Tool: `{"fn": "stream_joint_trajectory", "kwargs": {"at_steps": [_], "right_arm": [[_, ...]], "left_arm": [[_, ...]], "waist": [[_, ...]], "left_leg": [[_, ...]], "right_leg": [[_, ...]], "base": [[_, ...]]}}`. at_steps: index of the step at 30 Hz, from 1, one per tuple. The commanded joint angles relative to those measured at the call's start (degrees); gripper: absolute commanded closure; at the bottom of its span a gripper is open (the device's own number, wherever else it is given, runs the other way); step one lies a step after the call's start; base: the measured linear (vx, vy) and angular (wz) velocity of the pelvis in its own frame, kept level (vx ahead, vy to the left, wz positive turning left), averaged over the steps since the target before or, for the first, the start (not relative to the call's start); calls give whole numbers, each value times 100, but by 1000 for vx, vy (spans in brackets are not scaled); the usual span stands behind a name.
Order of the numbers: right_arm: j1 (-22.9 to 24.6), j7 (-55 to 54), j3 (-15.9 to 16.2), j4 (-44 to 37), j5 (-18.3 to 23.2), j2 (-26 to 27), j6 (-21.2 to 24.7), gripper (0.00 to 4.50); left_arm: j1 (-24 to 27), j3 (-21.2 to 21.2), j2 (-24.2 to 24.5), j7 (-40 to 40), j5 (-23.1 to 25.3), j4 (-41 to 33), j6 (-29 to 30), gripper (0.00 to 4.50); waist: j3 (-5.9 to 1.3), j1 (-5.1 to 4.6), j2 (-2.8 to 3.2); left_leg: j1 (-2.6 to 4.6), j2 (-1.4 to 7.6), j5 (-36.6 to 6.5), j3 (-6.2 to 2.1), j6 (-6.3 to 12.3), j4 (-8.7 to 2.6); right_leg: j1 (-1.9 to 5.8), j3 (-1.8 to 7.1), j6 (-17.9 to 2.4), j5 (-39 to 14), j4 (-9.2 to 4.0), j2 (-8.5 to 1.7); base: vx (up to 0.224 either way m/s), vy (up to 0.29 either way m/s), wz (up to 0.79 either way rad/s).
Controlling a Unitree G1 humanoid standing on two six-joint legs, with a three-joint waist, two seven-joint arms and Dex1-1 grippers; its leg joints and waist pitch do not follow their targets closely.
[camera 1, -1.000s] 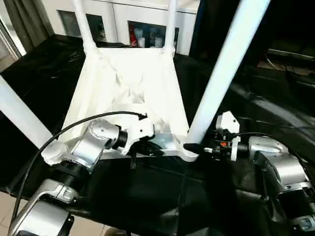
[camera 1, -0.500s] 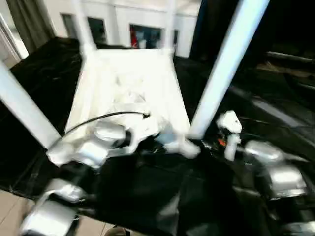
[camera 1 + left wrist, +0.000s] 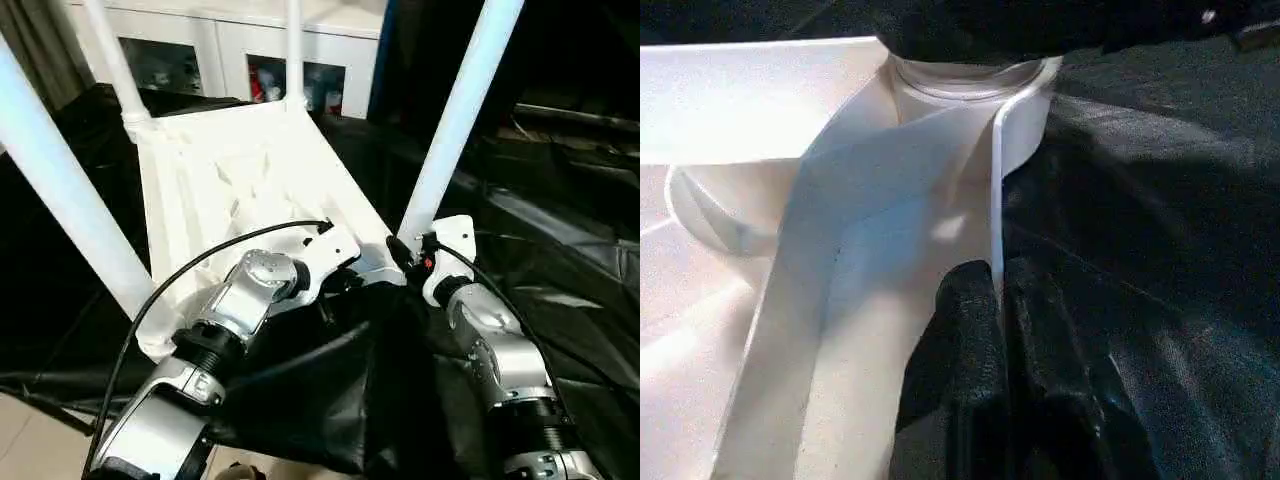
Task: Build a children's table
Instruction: Rotate leg to tighten
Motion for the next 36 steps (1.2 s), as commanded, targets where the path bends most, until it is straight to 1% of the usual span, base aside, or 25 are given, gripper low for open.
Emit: {"fn": "stream_joint_trajectory", "kwargs": {"at_steps": [1, 2, 3, 4, 5, 7, 8, 9, 10, 11, 12, 13, 14, 15, 16, 17, 18, 20, 21, 22, 23, 24, 25, 29, 36], "right_arm": [[111, 823, 491, 80, 212, -49, 175, 154], [127, 1070, 519, 10, 253, -187, 138, 154], [180, 1818, 570, -196, 414, -602, 66, 154], [183, 1861, 570, -207, 426, -627, 62, 154], [233, 2497, 554, -365, 618, -1000, 12, 154], [249, 2768, 539, -425, 706, -1165, 15, 154], [253, 3022, 521, -462, 782, -1329, 22, 154], [253, 3242, 511, -494, 845, -1467, 54, 154], [254, 3258, 512, -497, 849, -1477, 57, 154], [260, 3727, 540, -572, 962, -1745, 128, 154], [249, 3994, 557, -599, 1014, -1890, 141, 154], [224, 4150, 567, -580, 1046, -1967, 125, 154], [206, 4247, 580, -565, 1065, -2012, 115, 154], [188, 4344, 596, -550, 1085, -2057, 106, 154], [180, 4476, 656, -555, 1083, -2121, 99, 154], [180, 4476, 656, -555, 1083, -2121, 99, 154], [166, 4678, 737, -550, 1090, -2208, 95, 154], [147, 4766, 780, -521, 1092, -2222, 84, 154], [136, 4803, 791, -507, 1103, -2217, 90, 154], [135, 4808, 792, -505, 1105, -2217, 91, 169], [126, 4852, 810, -501, 1130, -2209, 109, 169], [120, 4878, 812, -495, 1140, -2210, 114, 180], [103, 4954, 818, -484, 1175, -2212, 137, 180], [93, 5050, 840, -483, 1244, -2225, 182, 213], [289, 5141, 888, -652, 1311, -2215, 326, 229]], "left_arm": [[123, -294, -158, -267, -131, -94, -146, 450], [150, -283, -83, -373, -155, -124, -172, 450], [230, -258, 147, -694, -224, -215, -279, 450], [235, -257, 162, -719, -231, -222, -287, 450], [315, -259, 389, -1107, -329, -337, -384, 450], [353, -271, 503, -1310, -377, -394, -469, 450], [391, -285, 618, -1556, -447, -457, -533, 450], [420, -299, 723, -1759, -501, -526, -515, 450], [422, -300, 730, -1771, -504, -530, -517, 450], [455, -327, 934, -2130, -577, -635, -518, 450], [462, -342, 1066, -2353, -608, -680, -505, 450], [469, -354, 1155, -2496, -621, -711, -523, 450], [467, -355, 1197, -2557, -624, -719, -540, 450], [464, -354, 1235, -2612, -628, -725, -557, 450], [446, -355, 1276, -2668, -623, -707, -548, 450], [446, -355, 1276, -2668, -623, -707, -548, 450], [427, -356, 1333, -2762, -637, -695, -538, 450], [428, -341, 1347, -2828, -671, -708, -522, 450], [433, -339, 1356, -2852, -690, -725, -520, 450], [434, -339, 1357, -2855, -693, -728, -519, 450], [445, -341, 1370, -2878, -720, -758, -507, 450], [444, -342, 1374, -2888, -729, -763, -505, 450], [443, -344, 1382, -2917, -753, -776, -493, 450], [451, -332, 1389, -2937, -767, -785, -478, 450], [476, -293, 1377, -2911, -782, -779, -447, 450]], "waist": [[-227, -28, -43], [-236, -20, -42], [-261, 9, -44], [-263, 19, -53], [-277, 44, -64], [-304, 67, -98], [-317, 80, -149], [-311, 118, -140], [-311, 118, -140], [-337, 158, -137], [-369, 176, -140], [-399, 210, -138], [-400, 236, -110], [-423, 265, -85], [-423, 265, -85], [-413, 286, -75], [-403, 323, -91], [-391, 340, -90], [-382, 341, -87], [-382, 341, -87], [-370, 339, -89], [-371, 338, -90], [-361, 336, -110], [-369, 333, -116], [-365, 343, -129]], "left_leg": [[62, 261, -3186, -172, -18, -509], [37, 276, -3066, -167, 13, -514], [23, 291, -2850, -143, 73, -508], [-2, 297, -2735, -133, 131, -506], [-48, 308, -2382, -82, 273, -492], [-70, 300, -2037, -17, 417, -444], [-77, 291, -1818, 17, 496, -411], [-45, 286, -1736, 51, 547, -379], [-45, 286, -1736, 51, 547, -379], [-39, 289, -1447, 75, 617, -335], [-54, 284, -1252, 80, 651, -312], [-97, 280, -842, 84, 786, -277], [-81, 288, -744, 92, 841, -263], [-67, 298, -427, 127, 976, -211], [-67, 298, -427, 127, 976, -211], [-83, 318, -282, 135, 1014, -198], [-57, 321, -386, 152, 954, -201], [-65, 325, -529, 151, 851, -217], [-63, 331, -658, 147, 766, -232], [-63, 331, -658, 147, 766, -232], [-42, 338, -866, 147, 634, -250], [-35, 336, -910, 151, 601, -252], [-38, 334, -965, 154, 559, -255], [-38, 342, -861, 174, 532, -252], [-48, 329, -785, 186, 592, -238]], "right_leg": [[29, 162, -471, -3427, -404, -295], [43, 188, -505, -3306, -383, -305], [46, 222, -625, -3017, -349, -308], [73, 234, -682, -2849, -325, -302], [87, 278, -880, -2376, -261, -298], [70, 330, -1090, -2010, -178, -288], [60, 351, -1163, -1954, -149, -276], [20, 391, -1214, -2112, -145, -285], [20, 391, -1214, -2112, -145, -285], [15, 432, -1302, -1933, -93, -279], [43, 433, -1345, -1674, -41, -265], [66, 428, -1456, -1062, 58, -237], [31, 422, -1544, -854, 88, -218], [35, 421, -1775, -240, 176, -215], [35, 421, -1775, -240, 176, -215], [42, 413, -1839, -13, 208, -190], [43, 408, -1833, -96, 203, -166], [60, 406, -1785, -352, 189, -169], [57, 407, -1742, -560, 168, -174], [57, 407, -1742, -560, 168, -174], [42, 416, -1679, -841, 135, -175], [39, 419, -1663, -896, 128, -171], [38, 425, -1621, -994, 120, -175], [35, 436, -1577, -879, 145, -164], [42, 441, -1561, -855, 145, -165]], "base": [[0, 0, 0], [0, 0, 0], [0, 0, 0], [0, 0, 0], [0, 0, 0], [0, 0, 0], [31, -54, 7], [31, -54, 7], [48, -62, 11], [69, -60, 8], [69, -60, 8], [55, -53, 4], [0, 0, 0], [0, 0, 0], [0, 0, 0], [51, -34, 3], [0, 0, 0], [0, 0, 0], [0, 0, 0], [0, 0, 0], [0, 0, 0], [0, 0, 0], [0, 0, 0], [0, 0, 0], [0, 0, 0]]}}
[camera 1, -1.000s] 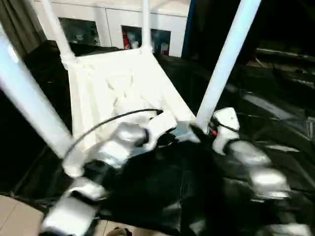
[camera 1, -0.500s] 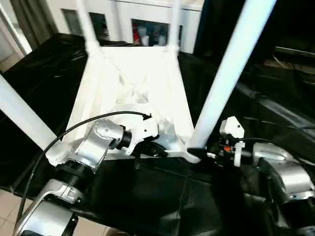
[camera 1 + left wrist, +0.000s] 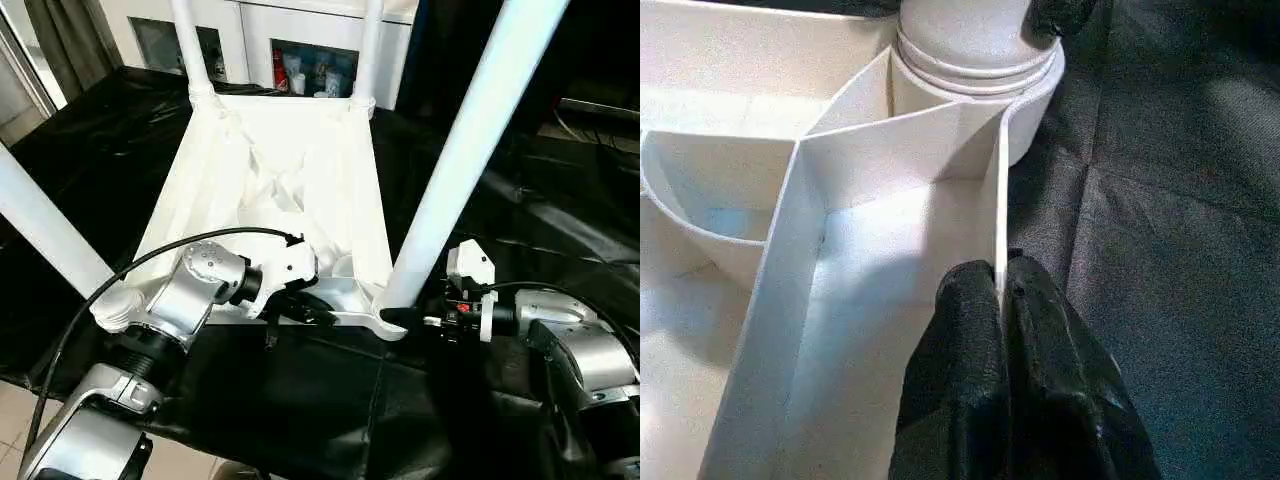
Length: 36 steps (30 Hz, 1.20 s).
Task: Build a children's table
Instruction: Rotate leg to tighten
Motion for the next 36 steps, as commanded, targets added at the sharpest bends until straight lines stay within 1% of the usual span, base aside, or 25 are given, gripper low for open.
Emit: {"fn": "stream_joint_trajectory", "kwargs": {"at_steps": [1, 5, 6, 7, 8, 9, 11, 12, 13, 14, 16, 17, 19, 20, 21, 22, 23, 24, 25, 26, 27, 29, 30, 35, 36], "right_arm": [[171, 229, 171, -143, 228, 58, 217, 230], [196, -488, 63, 26, -17, 320, 185, 232], [155, -1107, -46, 247, -206, 565, 124, 232], [131, -1725, -148, 446, -361, 833, 121, 233], [133, -1881, -173, 486, -376, 918, 168, 234], [150, -2039, -187, 494, -380, 1022, 246, 238], [174, -2332, -205, 499, -415, 1200, 356, 241], [205, -3081, -261, 530, -565, 1606, 502, 242], [205, -3081, -261, 530, -565, 1606, 502, 242], [181, -3888, -381, 628, -709, 2027, 606, 243], [159, -4261, -414, 663, -797, 2224, 645, 243], [157, -4519, -397, 636, -872, 2488, 672, 243], [162, -4585, -370, 616, -896, 2581, 635, 243], [177, -4538, -339, 581, -877, 2591, 530, 243], [185, -4433, -322, 552, -839, 2554, 481, 187], [189, -4354, -321, 521, -806, 2508, 449, 173], [186, -4258, -340, 500, -760, 2447, 444, 173], [185, -4154, -359, 455, -747, 2391, 434, 173], [185, -4132, -364, 444, -746, 2379, 432, 167], [165, -4062, -377, 428, -756, 2306, 406, 138], [142, -4006, -387, 410, -773, 2234, 384, 130], [81, -3307, -331, 296, -678, 1810, 282, 130], [73, -3124, -312, 268, -653, 1698, 252, 130], [96, -2213, -257, 75, -430, 1200, 172, 130], [89, -1467, -286, -85, -168, 799, 216, 130]], "left_arm": [[118, -144, -86, -16, -27, 60, 79, 450], [59, -50, -269, 526, 87, 231, 85, 450], [-9, 10, -426, 1013, 212, 394, 89, 450], [-97, 71, -629, 1608, 366, 594, 147, 450], [-123, 80, -696, 1779, 414, 653, 165, 450], [-142, 64, -765, 1917, 463, 696, 184, 450], [-155, 26, -880, 2079, 523, 723, 237, 450], [-134, -19, -1175, 2397, 578, 680, 434, 450], [-134, -19, -1175, 2397, 578, 680, 434, 450], [-104, -60, -1499, 2708, 616, 622, 672, 450], [-88, -96, -1670, 2855, 639, 599, 760, 450], [-60, -152, -1901, 2956, 657, 583, 823, 450], [-49, -192, -1978, 2962, 663, 574, 814, 450], [-49, -226, -1988, 2949, 677, 570, 766, 450], [-53, -242, -1967, 2907, 679, 566, 727, 450], [-54, -249, -1938, 2861, 677, 558, 690, 450], [-50, -245, -1893, 2815, 672, 550, 661, 450], [-31, -239, -1837, 2767, 690, 520, 635, 450], [-26, -237, -1823, 2758, 695, 512, 631, 450], [-11, -229, -1765, 2691, 685, 488, 612, 450], [8, -209, -1715, 2646, 683, 455, 619, 450], [60, -187, -1448, 2327, 639, 380, 455, 450], [68, -194, -1378, 2247, 633, 371, 379, 450], [115, -189, -1100, 1774, 505, 268, 264, 450], [160, -223, -802, 1218, 376, 136, 107, 450]], "waist": [[-345, -2, -79], [-328, -8, -92], [-308, -33, -99], [-270, -56, -103], [-246, -71, -104], [-247, -84, -122], [-230, -114, -127], [-181, -147, -110], [-178, -173, -123], [-176, -205, -107], [-173, -243, -122], [-170, -270, -102], [-174, -302, -85], [-169, -316, -62], [-173, -321, -56], [-171, -335, -32], [-171, -335, -32], [-177, -360, -34], [-178, -368, -44], [-184, -360, -55], [-190, -361, -60], [-212, -337, -68], [-215, -318, -72], [-216, -270, -102], [-250, -235, -116]], "left_leg": [[58, 187, -829, -42, 557, -330], [59, 185, -906, -42, 520, -341], [47, 183, -1030, -50, 422, -361], [67, 169, -1307, -47, 299, -382], [79, 164, -1503, -54, 214, -398], [116, 149, -1759, -89, 71, -408], [96, 155, -1856, -121, 34, -447], [157, 137, -2239, -135, -9, -455], [153, 130, -2299, -141, -38, -460], [146, 126, -2399, -177, -108, -481], [148, 106, -2594, -226, -155, -495], [180, 104, -2759, -236, -166, -498], [226, 89, -2998, -262, -129, -515], [231, 92, -3110, -278, -107, -538], [241, 97, -3154, -282, -99, -549], [233, 107, -3234, -307, -86, -583], [233, 107, -3234, -307, -86, -583], [214, 117, -3265, -324, -65, -605], [195, 116, -3248, -322, -52, -608], [181, 117, -3141, -313, -27, -610], [171, 115, -3088, -304, -5, -607], [122, 123, -2800, -292, 75, -603], [88, 127, -2527, -256, 187, -587], [82, 133, -2203, -210, 308, -543], [54, 134, -1906, -203, 389, -527]], "right_leg": [[274, 217, -1500, -892, -281, -253], [253, 220, -1459, -1021, -304, -247], [247, 222, -1386, -1284, -333, -255], [209, 220, -1255, -1807, -401, -257], [192, 213, -1165, -2182, -443, -259], [200, 203, -958, -2784, -502, -280], [193, 206, -737, -3040, -546, -271], [112, 201, -573, -3490, -617, -262], [107, 202, -509, -3609, -631, -257], [104, 194, -423, -3781, -654, -263], [97, 163, -279, -4013, -690, -257], [69, 159, -227, -4075, -726, -248], [72, 101, -172, -4086, -794, -236], [73, 94, -162, -3965, -807, -224], [77, 89, -175, -3877, -817, -221], [95, 99, -261, -3580, -814, -225], [95, 99, -261, -3580, -814, -225], [123, 111, -390, -3264, -783, -228], [133, 120, -423, -3190, -774, -229], [136, 151, -484, -3095, -752, -244], [139, 167, -517, -3047, -741, -246], [182, 207, -613, -2833, -695, -265], [192, 235, -705, -2620, -675, -270], [183, 280, -841, -2678, -648, -293], [230, 284, -914, -2384, -598, -288]], "base": [[0, 0, 0], [0, 0, 0], [0, 0, 0], [0, 0, 0], [-57, 0, -3], [-57, 0, -3], [0, 0, 0], [0, 0, 0], [0, 0, 0], [0, 0, 0], [0, 0, 0], [0, 0, 0], [0, 0, 0], [0, 0, 0], [0, 0, 0], [0, 0, 0], [0, 0, 0], [0, 0, 0], [0, 0, 0], [0, 0, 0], [0, 0, 0], [0, 0, 0], [0, 0, 0], [0, 0, 0], [0, 0, 0]]}}
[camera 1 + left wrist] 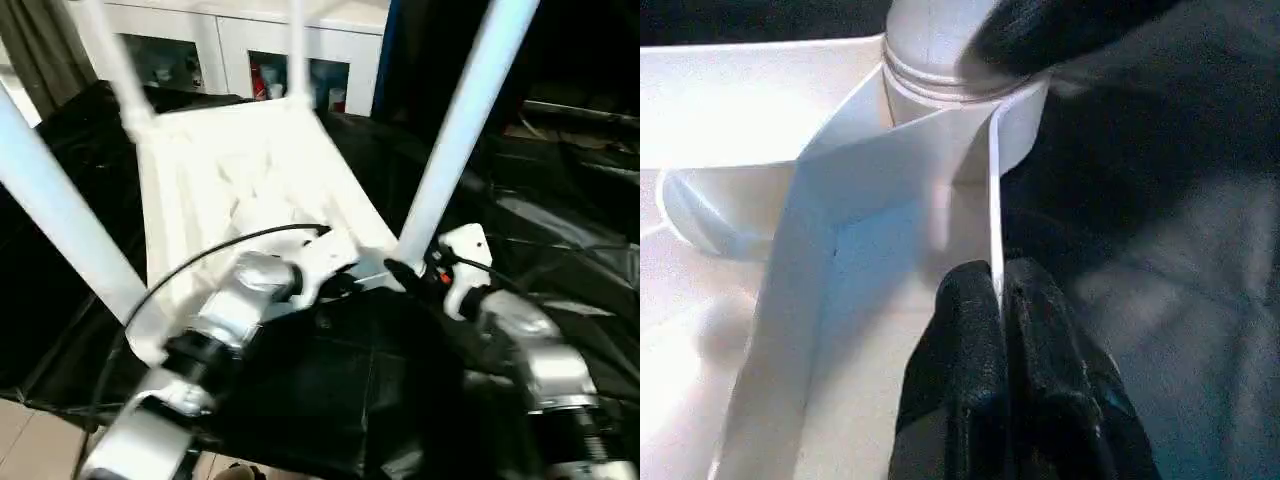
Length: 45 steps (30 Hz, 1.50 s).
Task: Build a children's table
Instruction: Rotate leg to tighten
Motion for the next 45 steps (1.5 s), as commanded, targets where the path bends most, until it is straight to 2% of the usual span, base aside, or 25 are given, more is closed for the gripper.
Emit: {"fn": "stream_joint_trajectory", "kwargs": {"at_steps": [1, 3, 4, 6, 8, 10, 13, 15, 16, 17, 18, 23, 25, 29, 32, 35, 36, 37, 38, 39, 41, 42, 43, 44, 45], "right_arm": [[23, 840, 307, -217, 298, -164, 90, 130], [3, 1265, 300, -275, 434, -400, 115, 130], [-7, 1445, 307, -283, 488, -501, 106, 130], [-42, 1854, 343, -293, 566, -735, 110, 130], [-49, 1962, 356, -297, 579, -793, 114, 130], [-75, 2026, 368, -288, 576, -840, 161, 130], [-81, 2207, 477, -316, 594, -938, 192, 130], [-65, 2391, 567, -340, 625, -1005, 236, 130], [-51, 2466, 613, -326, 624, -1033, 224, 130], [-51, 2466, 613, -326, 624, -1033, 224, 130], [-51, 2498, 624, -319, 637, -1040, 227, 157], [-60, 2612, 647, -328, 701, -1056, 307, 174], [-68, 2642, 638, -325, 734, -1060, 342, 203], [-13, 2647, 634, -369, 783, -1051, 388, 220], [66, 2580, 627, -396, 790, -1004, 390, 223], [171, 1926, 621, -217, 491, -796, 318, 228], [188, 1422, 573, -98, 310, -626, 310, 228], [195, 1065, 534, -18, 189, -503, 311, 230], [204, 683, 483, 52, 83, -358, 339, 236], [271, 84, 383, 82, 10, -52, 474, 238], [282, 8, 374, 81, 2, -6, 490, 240], [366, -661, 277, 75, -45, 414, 653, 243], [388, -987, 249, 90, -101, 608, 686, 246], [395, -1151, 242, 104, -141, 701, 686, 246], [392, -1688, 304, 165, -345, 1022, 628, 246]], "left_arm": [[172, -317, 89, -665, -222, 21, -229, 450], [195, -335, 280, -1029, -315, -77, -261, 450], [201, -344, 367, -1174, -346, -113, -267, 450], [195, -368, 593, -1547, -393, -152, -301, 450], [200, -374, 657, -1657, -407, -167, -332, 450], [198, -374, 760, -1798, -421, -185, -322, 450], [204, -389, 869, -1918, -448, -198, -337, 450], [231, -389, 922, -1984, -470, -224, -354, 450], [257, -393, 940, -2003, -495, -267, -340, 450], [257, -393, 940, -2003, -495, -267, -340, 450], [267, -391, 947, -2024, -508, -285, -332, 450], [302, -396, 974, -2088, -568, -359, -287, 450], [326, -408, 998, -2119, -607, -399, -261, 450], [361, -395, 1008, -2126, -652, -455, -226, 450], [365, -348, 965, -2034, -659, -451, -200, 450], [245, -150, 714, -1262, -476, -146, -285, 450], [177, -67, 590, -889, -411, -9, -245, 450], [132, -17, 511, -651, -374, 76, -204, 450], [93, 11, 433, -453, -336, 145, -162, 450], [66, 4, 283, -205, -274, 172, -41, 450], [64, 1, 256, -169, -266, 173, -20, 450], [63, -52, 8, 73, -210, 138, 152, 450], [66, -83, -125, 190, -185, 123, 222, 450], [67, -99, -195, 255, -172, 118, 255, 450], [88, -195, -484, 461, -125, 86, 374, 450]], "waist": [[-228, 44, -84], [-234, 75, -69], [-259, 106, -62], [-281, 135, -52], [-304, 159, -27], [-299, 199, -49], [-304, 239, -39], [-288, 249, -56], [-273, 249, -55], [-273, 249, -55], [-267, 246, -57], [-276, 244, -67], [-280, 247, -64], [-269, 245, -51], [-255, 240, -55], [-222, 223, -22], [-193, 203, -45], [-170, 195, -40], [-148, 174, -37], [-125, 144, -51], [-117, 111, -55], [-94, 82, -42], [-90, 75, -38], [-82, 71, -44], [-75, 42, -43]], "left_leg": [[-23, 279, -1778, -77, 451, -402], [-13, 287, -1554, -36, 555, -368], [-11, 295, -1300, -18, 618, -342], [6, 297, -1098, -1, 678, -306], [9, 311, -720, 26, 799, -275], [-14, 313, -509, 75, 843, -234], [2, 329, -590, 90, 796, -235], [1, 333, -782, 95, 713, -246], [1, 340, -974, 89, 596, -265], [1, 340, -974, 89, 596, -265], [7, 341, -1067, 84, 510, -276], [8, 333, -902, 84, 522, -262], [-4, 325, -762, 92, 601, -245], [-7, 321, -814, 90, 600, -250], [2, 324, -966, 86, 534, -262], [5, 321, -1135, 82, 454, -282], [0, 310, -1314, 78, 380, -305], [32, 305, -1575, 69, 248, -325], [49, 297, -1792, 49, 115, -347], [29, 284, -1980, 10, 20, -376], [37, 276, -2143, -22, -23, -395], [50, 273, -2282, -41, -26, -402], [90, 266, -2375, -30, -35, -396], [112, 258, -2464, -39, -40, -394], [85, 255, -2534, -79, -77, -417]], "right_leg": [[175, 211, -1011, -2186, -411, -296], [137, 222, -1169, -1753, -359, -273], [159, 211, -1360, -1392, -310, -276], [159, 209, -1472, -1083, -267, -269], [175, 189, -1668, -466, -177, -242], [191, 182, -1761, -22, -96, -232], [194, 179, -1743, -173, -89, -233], [192, 182, -1690, -452, -113, -237], [182, 188, -1608, -791, -143, -252], [182, 188, -1608, -791, -143, -252], [174, 196, -1546, -969, -161, -254], [174, 204, -1531, -815, -140, -246], [184, 199, -1590, -563, -114, -239], [183, 195, -1598, -613, -119, -236], [176, 200, -1545, -844, -151, -241], [154, 205, -1491, -1025, -191, -237], [145, 203, -1409, -1348, -229, -229], [117, 209, -1284, -1875, -286, -241], [92, 210, -1128, -2417, -339, -260], [98, 196, -930, -2871, -376, -266], [86, 183, -741, -3234, -413, -273], [55, 186, -597, -3524, -456, -277], [-2, 197, -509, -3674, -504, -265], [-25, 188, -457, -3830, -533, -267], [1, 161, -376, -3996, -537, -275]], "base": [[0, 0, 0], [0, 0, 0], [50, -35, 6], [72, -40, 10], [31, -11, 4], [25, -4, 1], [0, 0, 0], [0, 0, 0], [0, 0, 0], [0, 0, 0], [0, 0, 0], [0, 0, 0], [0, 0, 0], [0, 0, 0], [0, 0, 0], [0, 0, 0], [0, 0, 0], [0, 0, 0], [-53, 0, -2], [-53, 0, -2], [-25, 1, -3], [0, 0, 0], [0, 0, 0], [0, 0, 0], [0, 0, 0]]}}
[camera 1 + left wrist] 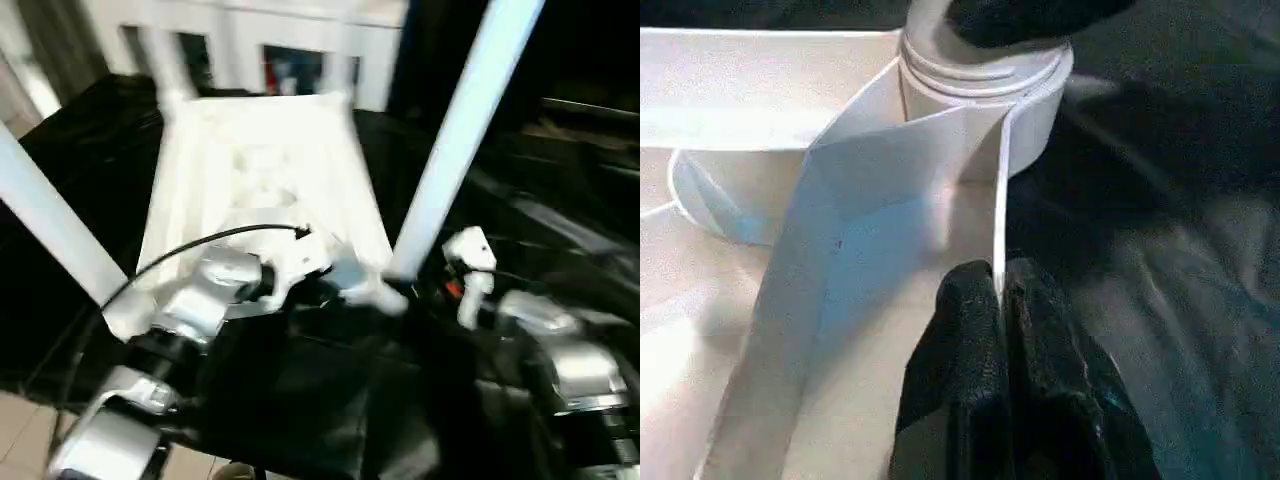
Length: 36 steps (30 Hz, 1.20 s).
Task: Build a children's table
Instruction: Rotate leg to tighten
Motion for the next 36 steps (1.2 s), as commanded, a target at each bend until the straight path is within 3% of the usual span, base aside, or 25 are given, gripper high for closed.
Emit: {"fn": "stream_joint_trajectory", "kwargs": {"at_steps": [1, 3, 4, 6, 7, 9, 11, 13, 14, 15, 16, 18, 19, 21, 22, 24, 26, 31, 33, 36], "right_arm": [[212, -594, 366, 463, -286, 368, 390, 246], [169, -812, 446, 486, -351, 653, 351, 247], [167, -815, 450, 486, -350, 665, 351, 247], [80, -798, 513, 482, -303, 824, 233, 247], [80, -798, 513, 482, -303, 824, 233, 247], [43, -738, 548, 481, -354, 731, 165, 193], [-14, -553, 480, 492, -308, 570, 160, 177], [-69, -348, 481, 510, -343, 371, 37, 146], [-175, 202, 524, 560, -347, -36, -215, 146], [-175, 202, 524, 560, -347, -36, -215, 146], [-196, 353, 528, 566, -333, -117, -257, 146], [-219, 894, 576, 492, -238, -388, -348, 146], [-227, 1302, 593, 406, -131, -579, -363, 146], [-240, 1905, 609, 265, 58, -861, -340, 146], [-242, 2056, 606, 219, 120, -931, -309, 146], [-243, 2143, 607, 195, 154, -973, -298, 146], [-263, 2727, 657, 140, 303, -1271, -305, 146], [-316, 3473, 760, 89, 484, -1639, -322, 146], [-341, 3677, 791, 103, 516, -1721, -338, 146], [-397, 3841, 808, 153, 542, -1791, -345, 146]], "left_arm": [[87, -272, -493, 328, -23, 99, 195, 450], [124, -424, -721, 395, 22, 56, 205, 450], [126, -433, -729, 394, 23, 53, 204, 450], [168, -585, -860, 308, 1, -58, 194, 450], [168, -585, -860, 308, 1, -58, 194, 450], [175, -582, -846, 287, 1, -103, 224, 450], [193, -540, -749, 206, -4, -141, 229, 450], [214, -498, -646, 108, -24, -177, 221, 450], [226, -436, -440, -119, -75, -211, 173, 450], [226, -436, -440, -119, -75, -211, 173, 450], [223, -423, -397, -172, -83, -214, 164, 450], [226, -394, -242, -397, -145, -245, 116, 450], [239, -384, -109, -621, -207, -291, 70, 450], [260, -383, 109, -1012, -314, -365, -31, 450], [268, -391, 175, -1143, -348, -392, -70, 450], [274, -394, 213, -1215, -366, -413, -87, 450], [275, -454, 532, -1736, -453, -527, -87, 450], [224, -488, 967, -2352, -482, -539, -99, 450], [197, -484, 1040, -2443, -499, -509, -102, 450], [171, -468, 1099, -2519, -530, -463, -129, 450]], "waist": [[-102, -55, -27], [-116, -79, -18], [-104, -99, 24], [-96, -142, 46], [-101, -155, 45], [-93, -182, 42], [-111, -184, 38], [-147, -155, 38], [-167, -123, 49], [-181, -113, 34], [-203, -96, 33], [-201, -53, 18], [-207, -22, 5], [-219, 10, 8], [-238, 39, 22], [-256, 53, 43], [-281, 76, 49], [-304, 119, 90], [-301, 144, 87], [-278, 185, 73]], "left_leg": [[30, 176, -2583, -223, -118, -498], [52, 174, -2706, -244, -120, -516], [56, 172, -2844, -253, -119, -537], [136, 160, -3191, -270, -104, -533], [119, 163, -3211, -286, -97, -548], [66, 166, -3253, -319, -89, -582], [62, 164, -3245, -328, -56, -586], [58, 182, -2974, -277, 6, -568], [27, 194, -2651, -250, 56, -557], [-21, 193, -2284, -212, 160, -533], [-24, 191, -2088, -190, 220, -511], [-5, 187, -1794, -124, 418, -458], [-25, 182, -1726, -113, 531, -435], [-52, 188, -1540, -117, 596, -423], [-76, 204, -1227, -108, 676, -393], [-59, 216, -970, -92, 720, -366], [-72, 215, -681, -65, 757, -332], [-36, 241, -484, -33, 885, -298], [-24, 255, -580, -22, 865, -295], [-25, 266, -893, -14, 667, -316]], "right_leg": [[43, 122, -312, -4004, -661, -281], [52, 101, -264, -3949, -689, -281], [42, 94, -266, -3863, -714, -264], [-11, 70, -278, -3836, -762, -247], [11, 70, -293, -3763, -754, -251], [39, 90, -340, -3541, -725, -243], [45, 118, -409, -3378, -704, -252], [57, 163, -623, -2833, -667, -259], [89, 185, -773, -2390, -619, -266], [135, 198, -938, -1893, -563, -257], [149, 204, -1016, -1653, -537, -258], [122, 225, -1206, -1407, -524, -261], [149, 223, -1218, -1732, -521, -281], [175, 218, -1220, -1697, -502, -285], [177, 216, -1314, -1311, -429, -274], [181, 200, -1466, -891, -379, -265], [232, 171, -1666, -360, -292, -247], [232, 142, -1840, 146, -206, -201], [223, 145, -1878, 40, -207, -215], [204, 164, -1832, -447, -238, -238]], "base": [[0, 0, 0], [0, 0, 0], [0, 0, 0], [-18, 26, -3], [0, 0, 0], [0, 0, 0], [0, 0, 0], [0, 0, 0], [0, 0, 0], [0, 0, 0], [0, 0, 0], [33, -23, 8], [40, -53, 12], [46, -57, 5], [50, -59, 3], [54, -49, 4], [0, 0, 0], [0, 0, 0], [0, 0, 0], [0, 0, 0]]}}
